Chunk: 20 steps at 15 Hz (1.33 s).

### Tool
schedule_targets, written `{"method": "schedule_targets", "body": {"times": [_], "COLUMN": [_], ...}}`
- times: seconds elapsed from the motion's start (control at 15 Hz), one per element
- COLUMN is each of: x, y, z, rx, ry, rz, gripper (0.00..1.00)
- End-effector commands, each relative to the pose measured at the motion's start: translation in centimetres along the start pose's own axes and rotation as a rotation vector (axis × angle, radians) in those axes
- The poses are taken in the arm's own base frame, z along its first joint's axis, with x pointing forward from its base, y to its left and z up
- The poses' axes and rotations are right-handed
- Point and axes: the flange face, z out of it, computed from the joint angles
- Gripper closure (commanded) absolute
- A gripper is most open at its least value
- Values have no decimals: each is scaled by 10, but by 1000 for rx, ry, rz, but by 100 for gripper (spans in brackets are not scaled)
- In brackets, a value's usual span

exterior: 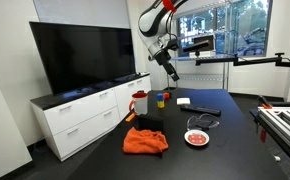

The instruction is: Pick up the remote, and then place it upside down on the table

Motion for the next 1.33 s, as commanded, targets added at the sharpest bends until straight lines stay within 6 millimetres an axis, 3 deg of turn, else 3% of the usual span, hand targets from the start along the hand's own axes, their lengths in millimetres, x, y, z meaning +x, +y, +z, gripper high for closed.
{"method": "schedule_targets", "body": {"times": [0.0, 0.67, 0.73, 1.27], "x": [-23, -47, -36, -38], "y": [-18, -41, -36, -37], "z": [13, 20, 26, 27], "rx": [-5, -19, -31, -27], "ry": [69, 128, 87, 92], "rz": [-47, -59, -41, -40], "gripper": [0, 0, 0, 0]}}
